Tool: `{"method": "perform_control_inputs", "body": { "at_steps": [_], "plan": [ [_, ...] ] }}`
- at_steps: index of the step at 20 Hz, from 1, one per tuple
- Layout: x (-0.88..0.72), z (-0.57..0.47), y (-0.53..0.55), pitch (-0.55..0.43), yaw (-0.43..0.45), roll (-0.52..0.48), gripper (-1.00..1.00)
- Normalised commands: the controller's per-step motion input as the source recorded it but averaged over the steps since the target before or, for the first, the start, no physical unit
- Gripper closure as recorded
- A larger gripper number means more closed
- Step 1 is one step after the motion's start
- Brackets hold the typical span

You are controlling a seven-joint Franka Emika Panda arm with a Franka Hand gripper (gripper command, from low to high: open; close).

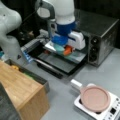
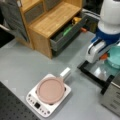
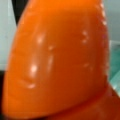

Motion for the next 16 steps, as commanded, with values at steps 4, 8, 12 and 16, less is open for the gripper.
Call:
{"method": "perform_control_inputs", "body": {
  "at_steps": [4,8,12,16],
  "plan": [
    [-0.48,-0.2,0.03,-0.187,-0.102,0.212,1.0],
    [-0.46,-0.15,0.03,-0.183,-0.117,0.199,1.0],
    [-0.4,-0.15,0.04,-0.176,-0.088,0.12,1.0],
    [-0.34,-0.13,0.1,-0.176,-0.059,0.065,1.0]
  ]
}}
